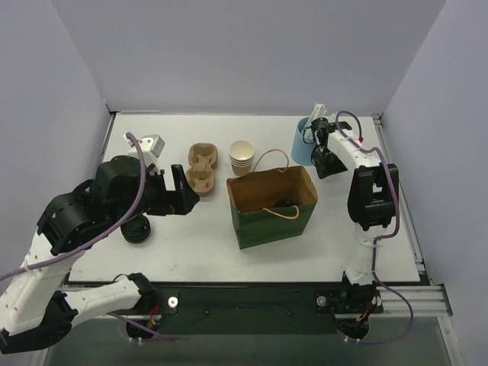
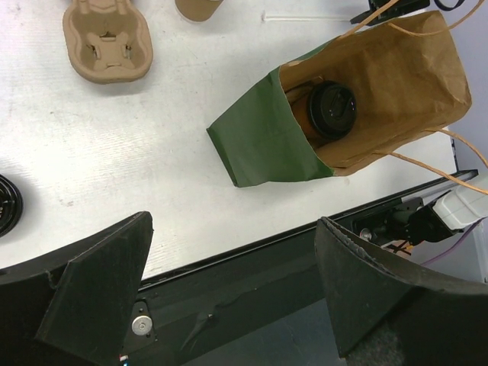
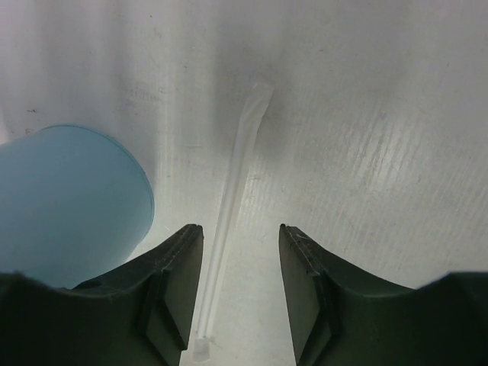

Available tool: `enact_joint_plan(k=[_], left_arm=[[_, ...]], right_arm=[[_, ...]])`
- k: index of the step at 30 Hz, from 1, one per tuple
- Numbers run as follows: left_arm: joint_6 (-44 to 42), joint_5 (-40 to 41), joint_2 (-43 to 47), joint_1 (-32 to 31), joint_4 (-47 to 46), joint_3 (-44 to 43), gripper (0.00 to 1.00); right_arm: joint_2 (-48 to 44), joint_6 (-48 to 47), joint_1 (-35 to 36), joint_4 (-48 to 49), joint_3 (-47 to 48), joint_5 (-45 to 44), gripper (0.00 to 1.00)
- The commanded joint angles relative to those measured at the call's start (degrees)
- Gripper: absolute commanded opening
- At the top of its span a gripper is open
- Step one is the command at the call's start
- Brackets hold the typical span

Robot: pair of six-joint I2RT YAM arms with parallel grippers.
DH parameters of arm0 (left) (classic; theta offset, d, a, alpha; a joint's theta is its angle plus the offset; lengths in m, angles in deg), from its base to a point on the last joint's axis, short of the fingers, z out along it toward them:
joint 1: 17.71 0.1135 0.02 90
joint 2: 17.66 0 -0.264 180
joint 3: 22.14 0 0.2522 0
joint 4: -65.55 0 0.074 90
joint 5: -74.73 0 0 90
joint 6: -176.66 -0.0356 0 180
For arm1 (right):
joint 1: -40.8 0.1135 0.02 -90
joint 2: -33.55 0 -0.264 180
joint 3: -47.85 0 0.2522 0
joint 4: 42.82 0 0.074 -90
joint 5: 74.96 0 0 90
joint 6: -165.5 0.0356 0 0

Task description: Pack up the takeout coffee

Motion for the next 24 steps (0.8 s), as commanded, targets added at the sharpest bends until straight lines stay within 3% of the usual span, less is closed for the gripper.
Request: enact_joint_plan(k=[1, 24], left_arm=[[-1.6, -0.8, -0.6, 0.2, -0.6, -2.2, 0.97], [0.3, -1.8, -1.7, 0.2, -3.7, 0.0, 0.97]], right_arm=[[-2.7, -2.1, -1.1, -2.0, 1.3, -5.7, 0.45], [-1.6, -23.5, -8.1, -0.2, 1.7, -4.1, 0.49]])
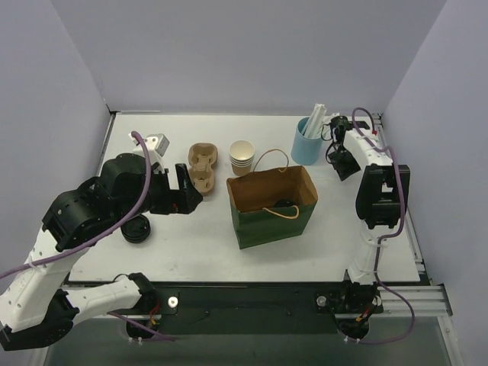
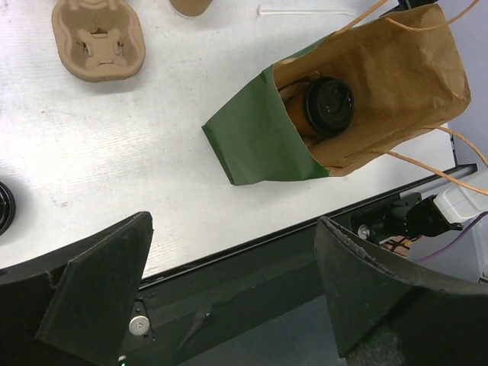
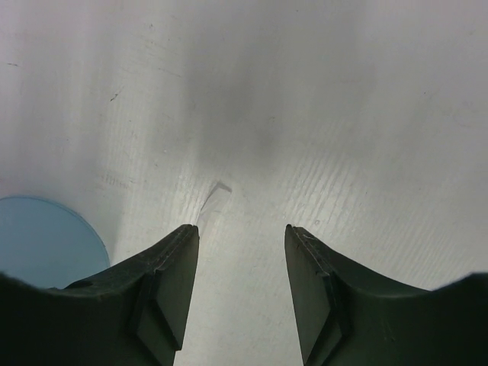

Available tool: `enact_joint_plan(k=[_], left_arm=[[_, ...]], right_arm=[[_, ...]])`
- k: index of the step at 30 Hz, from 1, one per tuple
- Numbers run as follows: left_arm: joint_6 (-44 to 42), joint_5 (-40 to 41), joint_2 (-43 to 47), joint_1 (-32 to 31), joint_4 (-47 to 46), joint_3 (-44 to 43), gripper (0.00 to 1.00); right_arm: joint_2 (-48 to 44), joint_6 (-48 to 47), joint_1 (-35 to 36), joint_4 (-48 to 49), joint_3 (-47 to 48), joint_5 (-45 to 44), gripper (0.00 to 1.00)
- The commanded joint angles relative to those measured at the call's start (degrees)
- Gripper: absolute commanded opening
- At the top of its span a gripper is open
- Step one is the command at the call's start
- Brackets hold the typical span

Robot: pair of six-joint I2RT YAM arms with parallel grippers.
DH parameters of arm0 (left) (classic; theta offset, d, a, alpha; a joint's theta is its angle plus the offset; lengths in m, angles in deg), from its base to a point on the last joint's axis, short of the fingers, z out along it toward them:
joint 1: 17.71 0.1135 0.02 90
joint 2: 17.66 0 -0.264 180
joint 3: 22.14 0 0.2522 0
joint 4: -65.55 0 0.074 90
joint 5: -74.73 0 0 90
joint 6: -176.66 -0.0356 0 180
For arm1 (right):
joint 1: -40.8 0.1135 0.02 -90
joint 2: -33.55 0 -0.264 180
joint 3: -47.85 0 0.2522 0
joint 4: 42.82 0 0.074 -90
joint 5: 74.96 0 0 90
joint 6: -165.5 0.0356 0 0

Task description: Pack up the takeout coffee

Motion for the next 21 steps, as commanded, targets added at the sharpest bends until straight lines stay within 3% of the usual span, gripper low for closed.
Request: enact_joint_plan(k=[1, 21], left_arm=[[1.0, -0.7, 0.0, 0.2, -3.1, 0.1, 0.97], [4.3, -1.6, -0.5, 0.3, -4.3, 1.2, 0.97]], right_arm=[[-0.7, -8.3, -1.2, 0.1, 1.6, 0.3, 0.49], [3.3, -5.5, -1.1, 6.1, -0.9, 5.3, 0.47]])
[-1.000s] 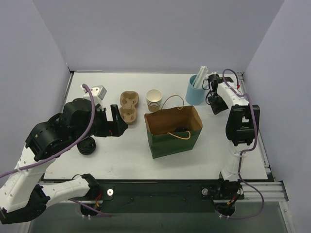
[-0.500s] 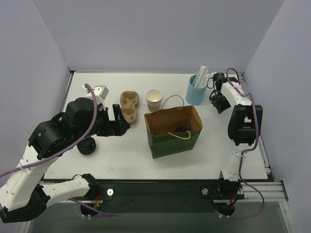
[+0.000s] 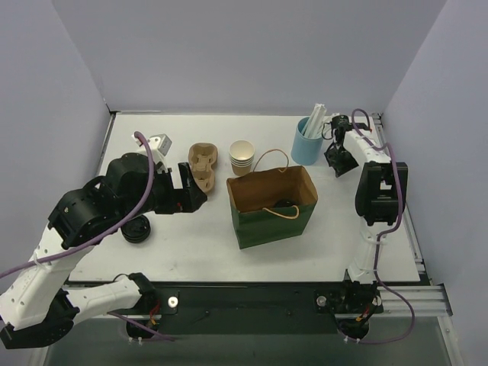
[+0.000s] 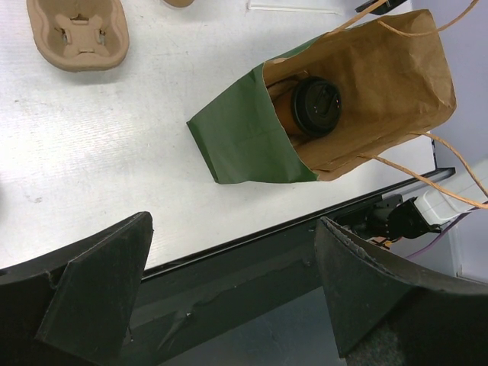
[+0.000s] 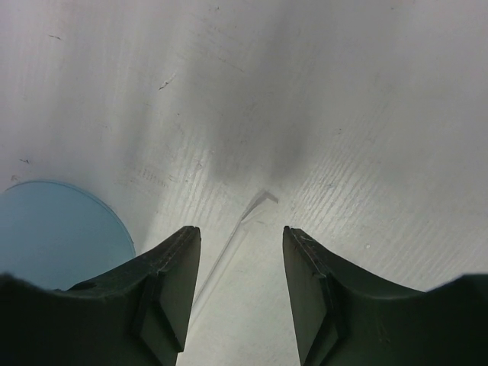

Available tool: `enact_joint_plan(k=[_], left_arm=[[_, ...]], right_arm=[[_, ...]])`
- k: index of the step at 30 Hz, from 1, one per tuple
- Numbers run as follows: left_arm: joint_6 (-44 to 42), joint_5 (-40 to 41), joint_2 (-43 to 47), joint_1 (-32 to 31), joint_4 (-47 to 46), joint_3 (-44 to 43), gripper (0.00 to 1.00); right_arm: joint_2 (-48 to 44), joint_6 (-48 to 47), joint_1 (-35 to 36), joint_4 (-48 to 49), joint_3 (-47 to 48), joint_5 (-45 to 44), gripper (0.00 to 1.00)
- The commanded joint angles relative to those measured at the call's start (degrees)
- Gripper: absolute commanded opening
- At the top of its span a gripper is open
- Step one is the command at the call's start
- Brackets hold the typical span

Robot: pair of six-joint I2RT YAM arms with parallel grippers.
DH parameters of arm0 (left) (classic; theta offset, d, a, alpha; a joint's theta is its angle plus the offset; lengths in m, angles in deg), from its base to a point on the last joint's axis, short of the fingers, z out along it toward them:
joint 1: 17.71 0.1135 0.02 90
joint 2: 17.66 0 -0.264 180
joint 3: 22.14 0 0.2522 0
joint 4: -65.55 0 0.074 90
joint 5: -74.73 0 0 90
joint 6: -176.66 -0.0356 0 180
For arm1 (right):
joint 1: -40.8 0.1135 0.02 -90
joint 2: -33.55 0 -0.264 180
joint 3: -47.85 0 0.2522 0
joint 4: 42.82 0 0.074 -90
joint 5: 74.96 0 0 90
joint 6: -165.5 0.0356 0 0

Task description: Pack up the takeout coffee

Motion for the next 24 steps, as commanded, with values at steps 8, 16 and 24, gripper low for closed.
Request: enact_joint_plan(k=[8, 16, 24], left_arm=[[0.8, 0.1, -0.7, 0.3, -2.0, -1.2, 0.97], [0.1, 0.5, -1.3, 0.3, -0.8, -2.5, 0.98], [-0.6, 0.7, -1.9, 0.2, -0.1, -3.2, 0.97]], right_arm=[[1.9, 4.4, 0.1, -1.1, -3.2, 0.1, 0.45], [2.8, 6.3, 0.1, 0.7, -4.4, 0.7, 0.44], [3.4, 7.3, 0.0, 1.0, -5.0, 0.6, 0.34]])
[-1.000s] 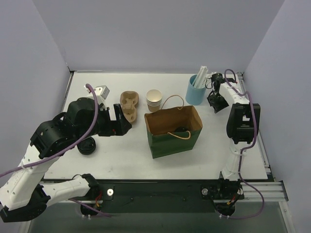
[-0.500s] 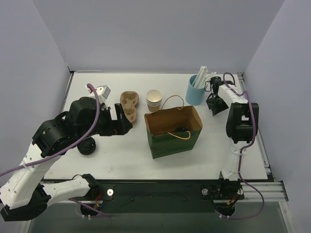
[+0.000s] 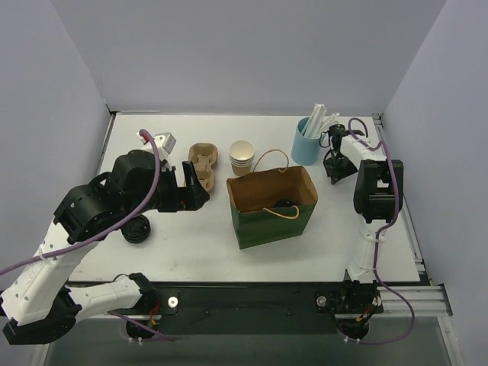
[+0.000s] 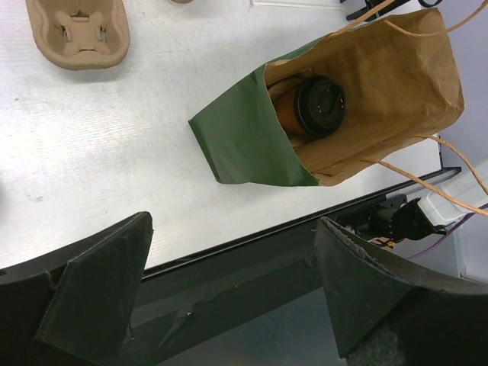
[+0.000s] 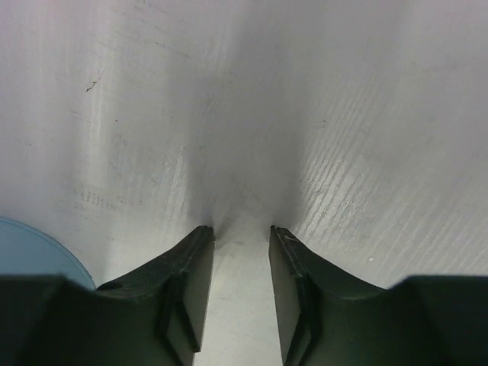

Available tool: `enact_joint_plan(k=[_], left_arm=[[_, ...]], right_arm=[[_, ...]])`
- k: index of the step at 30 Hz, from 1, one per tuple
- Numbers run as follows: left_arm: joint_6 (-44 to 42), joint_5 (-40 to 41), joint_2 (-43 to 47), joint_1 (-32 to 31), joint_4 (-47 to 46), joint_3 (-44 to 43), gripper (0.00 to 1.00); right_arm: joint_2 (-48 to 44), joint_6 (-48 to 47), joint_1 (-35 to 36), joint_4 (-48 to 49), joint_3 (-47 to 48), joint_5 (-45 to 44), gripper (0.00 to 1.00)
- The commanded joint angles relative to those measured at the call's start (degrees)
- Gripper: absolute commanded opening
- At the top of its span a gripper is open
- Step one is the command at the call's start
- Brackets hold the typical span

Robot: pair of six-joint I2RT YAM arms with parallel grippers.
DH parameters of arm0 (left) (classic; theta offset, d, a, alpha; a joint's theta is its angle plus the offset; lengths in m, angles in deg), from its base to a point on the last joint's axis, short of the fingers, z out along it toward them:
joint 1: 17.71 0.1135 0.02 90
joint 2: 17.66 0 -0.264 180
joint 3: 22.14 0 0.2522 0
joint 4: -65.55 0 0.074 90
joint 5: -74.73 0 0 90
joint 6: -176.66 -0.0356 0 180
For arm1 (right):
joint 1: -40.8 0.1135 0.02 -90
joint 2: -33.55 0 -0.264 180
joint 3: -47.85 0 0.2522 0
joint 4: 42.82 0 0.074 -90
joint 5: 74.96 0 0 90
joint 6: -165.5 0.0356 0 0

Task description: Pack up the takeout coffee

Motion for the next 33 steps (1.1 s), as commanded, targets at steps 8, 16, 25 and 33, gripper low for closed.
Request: enact_joint_plan(k=[8, 16, 25, 33], left_arm=[[-1.8, 1.5, -0.6, 0.2, -0.7, -3.4, 0.98], [-2.4, 2.0, 1.4, 0.2, -4.8, -0.7, 0.97], [-3.7, 1.8, 6.5, 0.5, -9.8, 2.8, 0.97], [-5.7, 1.3, 8.0, 0.4, -11.0, 3.3, 0.97]], right_arm=[[-1.4, 1.2, -0.1, -1.4, -2.9, -1.4, 0.0], [-13.4, -6.5, -2.7, -3.6, -4.9, -7.7, 0.0], [-32.8, -19.1, -4.9, -6.7, -1.8, -18.5, 0.0], [-49.7, -30.0, -3.4, -0.8, 1.6, -15.1, 0.0]])
